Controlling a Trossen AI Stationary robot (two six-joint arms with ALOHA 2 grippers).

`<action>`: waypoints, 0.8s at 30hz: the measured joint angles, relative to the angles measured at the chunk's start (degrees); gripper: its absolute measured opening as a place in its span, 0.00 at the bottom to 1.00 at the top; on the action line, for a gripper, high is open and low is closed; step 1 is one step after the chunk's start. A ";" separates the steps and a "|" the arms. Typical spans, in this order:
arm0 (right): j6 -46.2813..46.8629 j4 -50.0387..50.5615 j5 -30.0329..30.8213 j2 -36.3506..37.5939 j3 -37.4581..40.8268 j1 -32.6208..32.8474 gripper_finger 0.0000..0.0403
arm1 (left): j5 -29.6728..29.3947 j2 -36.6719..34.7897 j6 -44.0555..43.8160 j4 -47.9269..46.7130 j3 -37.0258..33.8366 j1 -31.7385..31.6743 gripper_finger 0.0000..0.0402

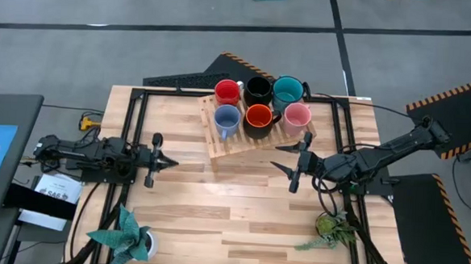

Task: Place coffee mugs
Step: Return to Home Position

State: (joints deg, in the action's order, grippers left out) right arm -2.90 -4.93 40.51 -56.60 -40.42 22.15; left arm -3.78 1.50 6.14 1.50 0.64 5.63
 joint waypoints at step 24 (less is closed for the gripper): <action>9.63 13.11 -0.12 9.85 0.63 0.05 0.07 | 2.00 -0.01 -0.80 -0.97 0.24 0.04 0.00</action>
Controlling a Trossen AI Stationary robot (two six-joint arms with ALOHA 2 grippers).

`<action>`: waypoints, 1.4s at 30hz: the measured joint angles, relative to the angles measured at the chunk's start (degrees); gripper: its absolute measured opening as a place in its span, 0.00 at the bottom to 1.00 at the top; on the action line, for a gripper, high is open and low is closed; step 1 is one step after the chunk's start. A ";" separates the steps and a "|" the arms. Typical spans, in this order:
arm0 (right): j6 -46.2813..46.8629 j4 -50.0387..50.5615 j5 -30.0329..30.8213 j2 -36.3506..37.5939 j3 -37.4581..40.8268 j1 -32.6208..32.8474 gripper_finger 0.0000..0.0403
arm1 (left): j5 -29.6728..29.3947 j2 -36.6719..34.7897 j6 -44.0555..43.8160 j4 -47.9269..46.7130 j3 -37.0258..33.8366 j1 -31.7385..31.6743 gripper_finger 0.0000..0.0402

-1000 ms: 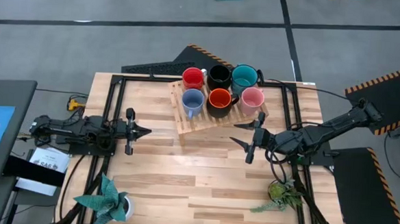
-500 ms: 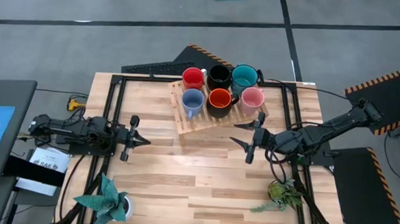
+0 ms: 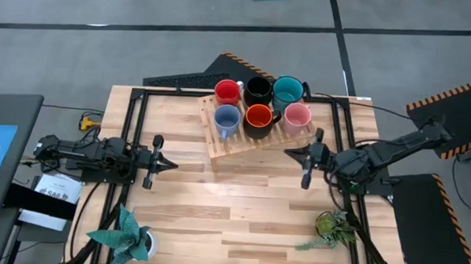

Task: Place coffee mugs
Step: Return to Home Position

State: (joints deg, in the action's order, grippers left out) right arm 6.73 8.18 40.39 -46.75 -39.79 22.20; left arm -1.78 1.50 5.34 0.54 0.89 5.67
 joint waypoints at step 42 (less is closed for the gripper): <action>-3.29 -12.28 -21.50 24.98 31.01 -9.77 0.05 | -0.14 -0.02 -0.02 -0.09 0.09 0.00 0.00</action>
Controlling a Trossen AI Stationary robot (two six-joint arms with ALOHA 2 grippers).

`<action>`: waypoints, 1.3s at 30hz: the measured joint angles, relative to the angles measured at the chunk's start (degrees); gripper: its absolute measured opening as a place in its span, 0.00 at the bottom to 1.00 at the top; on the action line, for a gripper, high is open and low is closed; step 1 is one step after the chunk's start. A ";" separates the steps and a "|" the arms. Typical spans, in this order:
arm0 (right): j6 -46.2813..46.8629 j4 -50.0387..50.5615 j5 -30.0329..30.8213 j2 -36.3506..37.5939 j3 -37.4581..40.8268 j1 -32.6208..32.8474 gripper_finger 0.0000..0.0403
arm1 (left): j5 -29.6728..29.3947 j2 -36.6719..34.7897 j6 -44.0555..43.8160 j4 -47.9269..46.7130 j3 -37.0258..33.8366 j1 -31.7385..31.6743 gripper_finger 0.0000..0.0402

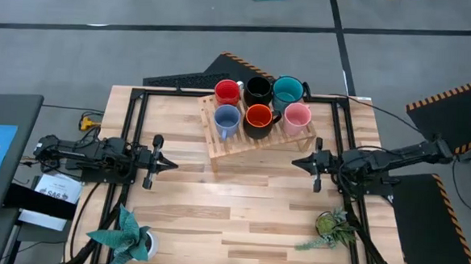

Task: Place coffee mugs
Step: Return to Home Position

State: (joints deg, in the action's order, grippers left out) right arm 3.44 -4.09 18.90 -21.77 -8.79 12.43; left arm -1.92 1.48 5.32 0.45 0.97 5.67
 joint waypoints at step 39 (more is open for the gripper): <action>-14.44 3.43 -12.85 18.70 7.94 -4.71 0.09 | 0.01 0.00 0.00 0.00 0.04 0.00 0.00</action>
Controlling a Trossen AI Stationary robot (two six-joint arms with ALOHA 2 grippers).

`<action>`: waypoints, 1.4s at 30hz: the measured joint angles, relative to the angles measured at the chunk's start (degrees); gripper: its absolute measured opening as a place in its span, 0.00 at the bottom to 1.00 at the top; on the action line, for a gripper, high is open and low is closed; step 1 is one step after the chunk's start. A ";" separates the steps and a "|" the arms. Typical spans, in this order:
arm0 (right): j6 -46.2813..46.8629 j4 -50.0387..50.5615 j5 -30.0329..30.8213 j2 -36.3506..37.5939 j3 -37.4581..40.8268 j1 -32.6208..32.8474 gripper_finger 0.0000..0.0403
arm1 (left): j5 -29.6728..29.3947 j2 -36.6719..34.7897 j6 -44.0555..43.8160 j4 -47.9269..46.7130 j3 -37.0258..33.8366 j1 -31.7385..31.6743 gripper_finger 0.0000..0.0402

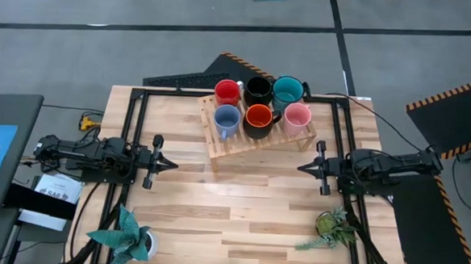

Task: Place coffee mugs
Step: Return to Home Position

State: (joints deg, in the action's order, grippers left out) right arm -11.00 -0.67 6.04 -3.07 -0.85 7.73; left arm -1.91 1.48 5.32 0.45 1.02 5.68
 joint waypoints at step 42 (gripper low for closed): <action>3.47 0.04 0.00 0.02 0.07 0.04 0.13 | 0.00 0.00 0.00 0.02 0.00 0.00 0.00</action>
State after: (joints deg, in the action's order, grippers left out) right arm -7.53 -0.62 6.04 -3.05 -0.78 7.77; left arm -1.91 1.48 5.32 0.47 1.02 5.67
